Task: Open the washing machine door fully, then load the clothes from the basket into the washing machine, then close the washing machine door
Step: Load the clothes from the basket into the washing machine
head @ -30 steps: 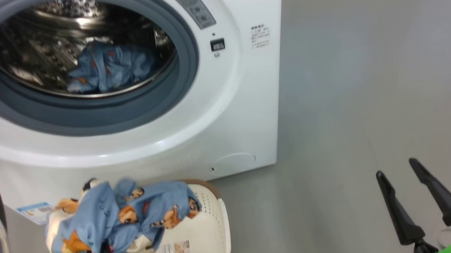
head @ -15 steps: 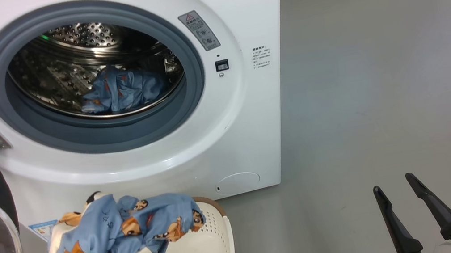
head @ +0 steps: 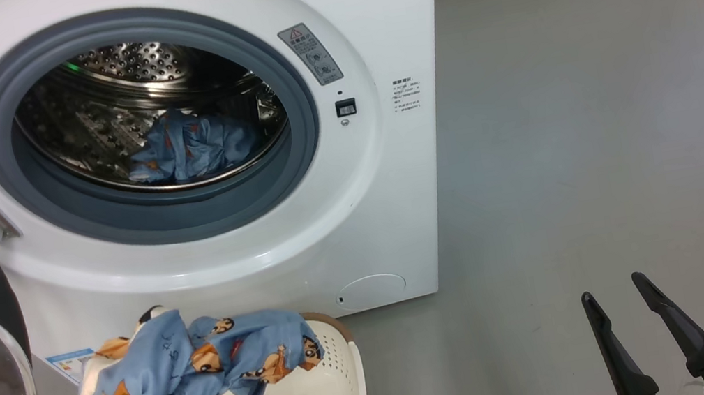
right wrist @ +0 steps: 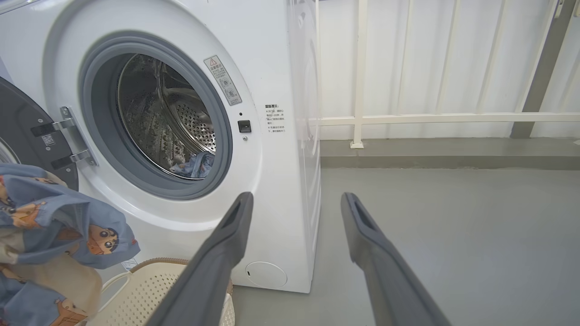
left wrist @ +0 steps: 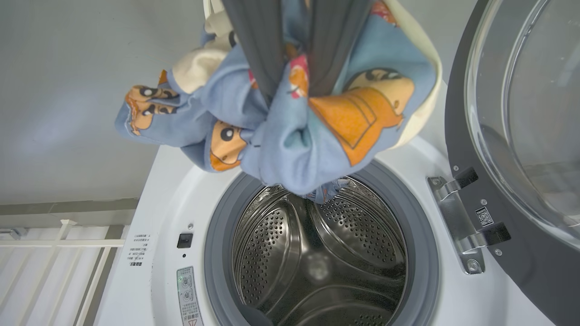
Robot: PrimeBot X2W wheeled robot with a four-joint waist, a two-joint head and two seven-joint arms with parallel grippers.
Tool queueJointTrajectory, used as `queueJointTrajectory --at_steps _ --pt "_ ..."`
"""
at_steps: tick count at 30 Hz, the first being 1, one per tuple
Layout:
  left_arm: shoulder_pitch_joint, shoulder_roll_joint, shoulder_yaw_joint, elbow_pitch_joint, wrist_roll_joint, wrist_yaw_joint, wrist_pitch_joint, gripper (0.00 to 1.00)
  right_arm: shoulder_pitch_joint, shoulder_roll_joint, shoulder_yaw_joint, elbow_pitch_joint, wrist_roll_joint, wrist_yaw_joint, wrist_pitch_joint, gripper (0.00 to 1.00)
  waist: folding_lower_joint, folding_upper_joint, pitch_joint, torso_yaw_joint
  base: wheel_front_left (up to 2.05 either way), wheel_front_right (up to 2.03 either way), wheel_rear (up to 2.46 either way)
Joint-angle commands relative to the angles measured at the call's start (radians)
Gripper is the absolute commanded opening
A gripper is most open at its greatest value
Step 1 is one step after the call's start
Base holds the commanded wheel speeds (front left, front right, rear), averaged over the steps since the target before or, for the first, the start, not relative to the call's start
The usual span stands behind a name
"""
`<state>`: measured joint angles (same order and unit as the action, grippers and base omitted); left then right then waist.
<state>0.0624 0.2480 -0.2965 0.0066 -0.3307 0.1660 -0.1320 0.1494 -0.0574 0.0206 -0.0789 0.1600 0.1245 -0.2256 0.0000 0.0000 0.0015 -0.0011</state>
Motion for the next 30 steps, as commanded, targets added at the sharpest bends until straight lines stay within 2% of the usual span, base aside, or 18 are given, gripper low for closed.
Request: queueJointTrajectory --at_steps 1,16,22,30 --pt "-0.024 0.015 0.034 -0.030 -0.006 0.013 -0.006 0.00 -0.002 -0.003 0.026 -0.026 -0.008 0.006 -0.001 1.00 0.0000 0.0000 -0.001 0.000 0.00 0.00 0.00" --pt "-0.041 0.010 0.029 -0.011 -0.018 0.016 -0.021 0.00 -0.004 -0.003 0.028 -0.031 -0.009 0.006 0.004 1.00 0.0000 0.0000 -0.001 0.008 0.00 0.00 0.00" --pt "-0.093 -0.002 0.014 0.025 -0.024 -0.002 -0.031 0.00 -0.010 -0.008 0.027 -0.036 -0.008 0.006 0.007 1.00 0.0000 0.0000 0.014 0.012 0.00 0.00 0.00" --pt "-0.209 -0.033 0.012 0.142 -0.054 -0.033 -0.047 0.00 -0.038 -0.026 0.029 -0.046 -0.001 0.006 0.006 1.00 0.0000 0.0000 0.076 -0.002 0.00 0.00 0.00"
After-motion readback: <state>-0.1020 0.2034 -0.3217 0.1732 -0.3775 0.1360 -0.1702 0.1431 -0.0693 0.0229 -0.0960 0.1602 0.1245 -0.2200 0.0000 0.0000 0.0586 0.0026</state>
